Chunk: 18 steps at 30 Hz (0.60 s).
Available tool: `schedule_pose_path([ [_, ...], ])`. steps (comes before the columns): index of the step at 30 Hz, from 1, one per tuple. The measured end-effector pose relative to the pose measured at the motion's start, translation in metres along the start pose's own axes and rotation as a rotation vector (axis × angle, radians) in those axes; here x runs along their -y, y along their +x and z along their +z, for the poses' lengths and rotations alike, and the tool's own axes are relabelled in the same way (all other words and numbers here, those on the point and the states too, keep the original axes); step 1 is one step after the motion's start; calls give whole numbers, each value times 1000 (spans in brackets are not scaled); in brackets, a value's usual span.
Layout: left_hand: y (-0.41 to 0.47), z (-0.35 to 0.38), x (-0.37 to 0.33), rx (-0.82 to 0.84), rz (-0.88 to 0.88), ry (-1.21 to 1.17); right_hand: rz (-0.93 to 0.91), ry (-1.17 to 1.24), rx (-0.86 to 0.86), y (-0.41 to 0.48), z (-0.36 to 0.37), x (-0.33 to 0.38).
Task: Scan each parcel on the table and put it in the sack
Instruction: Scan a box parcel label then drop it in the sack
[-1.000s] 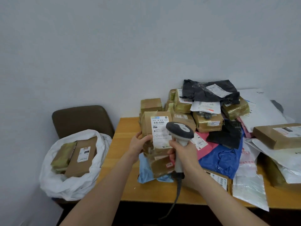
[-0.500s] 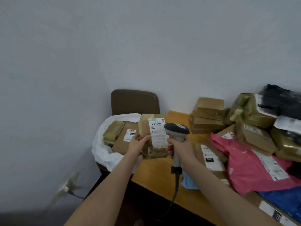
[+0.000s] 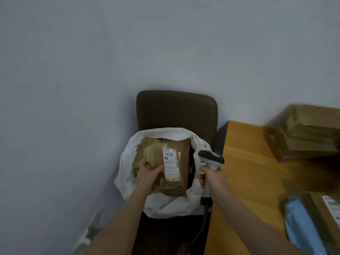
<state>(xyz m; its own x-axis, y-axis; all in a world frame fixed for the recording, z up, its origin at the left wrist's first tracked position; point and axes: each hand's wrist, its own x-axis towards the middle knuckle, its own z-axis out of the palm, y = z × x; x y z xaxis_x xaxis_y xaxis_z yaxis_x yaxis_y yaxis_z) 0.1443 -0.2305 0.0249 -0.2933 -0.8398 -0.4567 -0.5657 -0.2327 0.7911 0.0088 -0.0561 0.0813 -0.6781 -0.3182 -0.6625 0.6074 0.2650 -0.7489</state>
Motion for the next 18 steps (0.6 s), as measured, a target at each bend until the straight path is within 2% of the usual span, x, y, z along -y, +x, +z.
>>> schedule_pose_path([
  [5, 60, 38, -4, 22, 25, 310, 50, 7, -143, 48, 16, -6],
  [9, 86, 90, -19, 161, 77, 481, 81, 3, -190, 80, 18, -8],
  [12, 102, 106, -23, 234, 43, 357, 99, 24, -194, 95, 17, -9],
  [15, 111, 99, -15, 327, -187, 33, 107, 38, -204, 106, 15, -10],
  [16, 111, 97, -11, 328, -198, 14, 111, 37, -204, 108, 15, -11],
  [18, 113, 99, -7, 247, -87, 118, 116, 28, -204, 113, 16, -11],
])
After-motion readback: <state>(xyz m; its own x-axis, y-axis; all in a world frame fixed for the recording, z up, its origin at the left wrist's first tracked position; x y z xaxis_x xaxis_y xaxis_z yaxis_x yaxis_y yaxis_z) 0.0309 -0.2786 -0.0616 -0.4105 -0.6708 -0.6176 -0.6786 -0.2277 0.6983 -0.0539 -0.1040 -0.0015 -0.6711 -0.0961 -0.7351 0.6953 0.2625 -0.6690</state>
